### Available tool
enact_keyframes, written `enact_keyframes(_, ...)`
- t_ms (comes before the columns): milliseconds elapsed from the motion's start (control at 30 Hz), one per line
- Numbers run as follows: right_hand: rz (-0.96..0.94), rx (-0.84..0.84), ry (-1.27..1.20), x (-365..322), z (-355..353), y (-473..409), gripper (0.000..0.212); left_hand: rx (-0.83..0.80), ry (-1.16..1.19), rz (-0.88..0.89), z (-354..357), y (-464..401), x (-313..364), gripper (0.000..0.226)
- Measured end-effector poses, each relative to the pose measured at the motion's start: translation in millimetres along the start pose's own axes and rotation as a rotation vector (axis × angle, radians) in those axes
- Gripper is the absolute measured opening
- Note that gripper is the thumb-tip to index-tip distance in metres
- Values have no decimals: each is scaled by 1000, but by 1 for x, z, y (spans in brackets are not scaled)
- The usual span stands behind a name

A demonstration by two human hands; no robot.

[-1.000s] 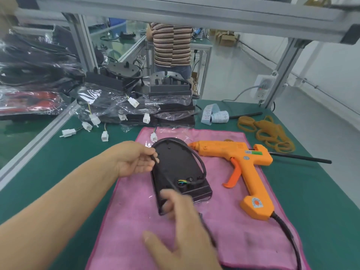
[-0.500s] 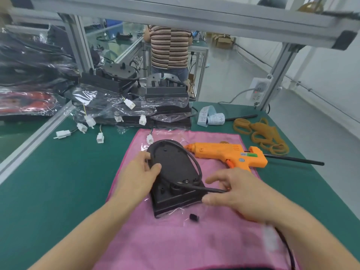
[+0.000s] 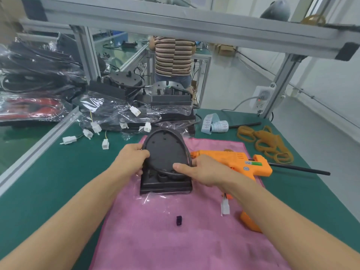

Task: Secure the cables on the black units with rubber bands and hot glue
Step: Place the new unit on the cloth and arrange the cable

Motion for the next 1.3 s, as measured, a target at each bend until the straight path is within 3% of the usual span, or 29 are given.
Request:
enact_keyframes(133,-34,28,179,-10,2,-5,50,-50,98,28,2,-4,-9,14)
enact_keyframes(233,-160,332,404,-17,-9,14,58,40,163,105,-2,11,-20,32)
enact_keyframes(300,-325,473,392,-26,-11,33,52,150,106,227,-8,22,-17,37)
enact_keyframes(400,-517,340,279,-33,3,46,31,154,1,439,-7,41,1,30)
enact_keyframes(500,-590,206,197,-31,13,52,34,15,-160,527,-2,51,7,33)
enact_keyframes(600,-629,179,178,-30,13,57,31,-184,-253,501,1,57,5,67)
enact_keyframes(667,-639,181,181,-31,11,57,29,-234,-445,526,2,60,7,87)
enact_keyframes(733,-641,175,186,-35,9,54,27,-232,-509,545,-2,58,11,80)
enact_keyframes(800,-637,136,211,-38,12,50,24,-200,-376,501,-8,47,22,47)
enact_keyframes(867,-626,107,217,-39,14,47,23,-68,-387,534,-9,27,41,25)
enact_keyframes(933,-617,86,214,-39,14,45,22,25,-489,555,3,4,59,25)
enact_keyframes(1033,-621,85,215,-39,15,47,20,30,-641,486,29,-25,65,31)
enact_keyframes(1100,-565,197,210,-32,11,48,17,83,-702,454,34,-32,59,31)
enact_keyframes(1200,-330,382,81,-5,2,47,37,271,-669,427,22,-28,50,31)
enact_keyframes(1300,-232,353,16,4,9,46,56,357,-578,396,13,-24,45,28)
Point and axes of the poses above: each hand's wrist, its own y-axis away from the middle knuckle, its own z-axis out of the palm, x = y × z, the point moved 8 cm from there along -y, towards the middle knuckle, and after that the axes turned 1 degree about x, right-handed, at the moved point
